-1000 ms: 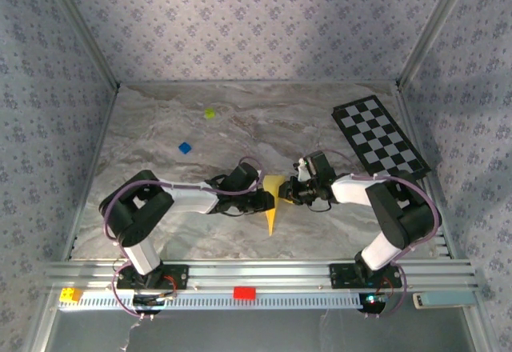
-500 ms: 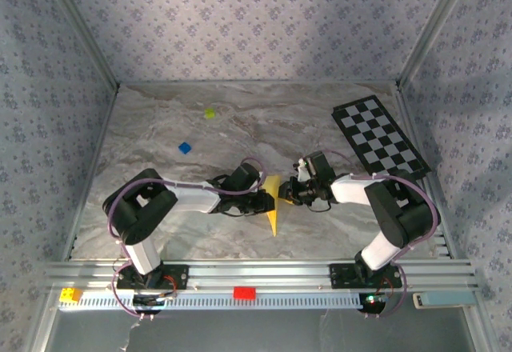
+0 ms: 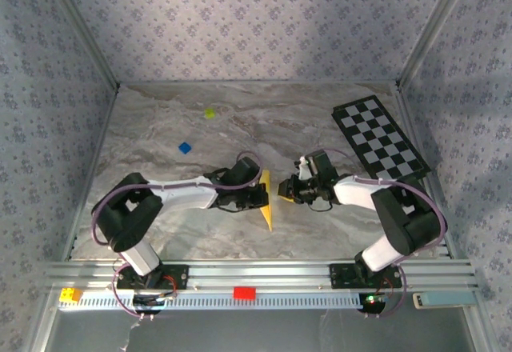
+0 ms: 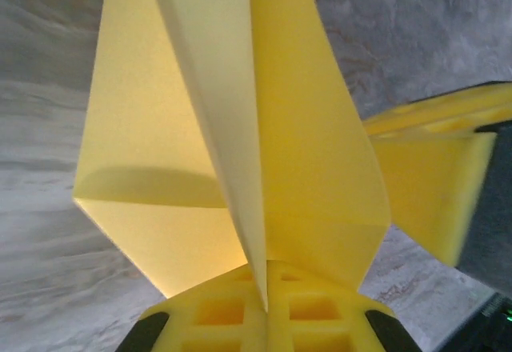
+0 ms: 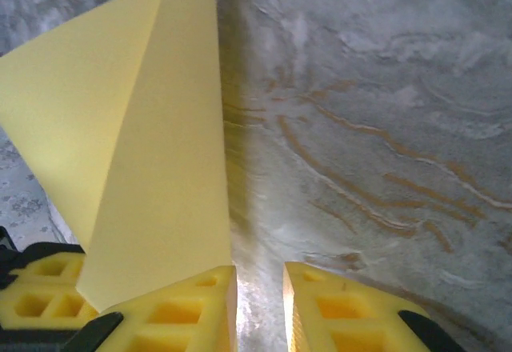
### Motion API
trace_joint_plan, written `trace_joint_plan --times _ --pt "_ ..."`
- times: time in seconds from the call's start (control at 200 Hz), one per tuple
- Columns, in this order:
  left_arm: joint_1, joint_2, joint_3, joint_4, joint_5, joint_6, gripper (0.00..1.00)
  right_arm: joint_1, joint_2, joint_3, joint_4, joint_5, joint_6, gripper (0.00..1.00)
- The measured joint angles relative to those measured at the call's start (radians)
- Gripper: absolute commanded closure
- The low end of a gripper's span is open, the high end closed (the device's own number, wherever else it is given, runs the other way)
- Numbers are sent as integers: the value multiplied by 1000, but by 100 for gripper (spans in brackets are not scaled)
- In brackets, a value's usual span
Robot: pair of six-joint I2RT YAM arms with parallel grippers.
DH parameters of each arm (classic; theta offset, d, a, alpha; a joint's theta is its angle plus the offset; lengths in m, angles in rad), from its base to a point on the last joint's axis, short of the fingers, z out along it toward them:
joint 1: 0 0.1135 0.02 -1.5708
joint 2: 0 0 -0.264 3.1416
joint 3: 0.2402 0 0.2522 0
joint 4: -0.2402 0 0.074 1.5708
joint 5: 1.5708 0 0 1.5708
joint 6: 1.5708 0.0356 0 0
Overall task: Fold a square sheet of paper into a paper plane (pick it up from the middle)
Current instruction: Move a paper plane to the center of the table.
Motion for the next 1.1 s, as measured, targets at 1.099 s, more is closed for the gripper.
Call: trace_joint_plan --times 1.099 --pt "-59 127 270 -591 -313 117 88 -2 5 0 -27 26 -1 76"
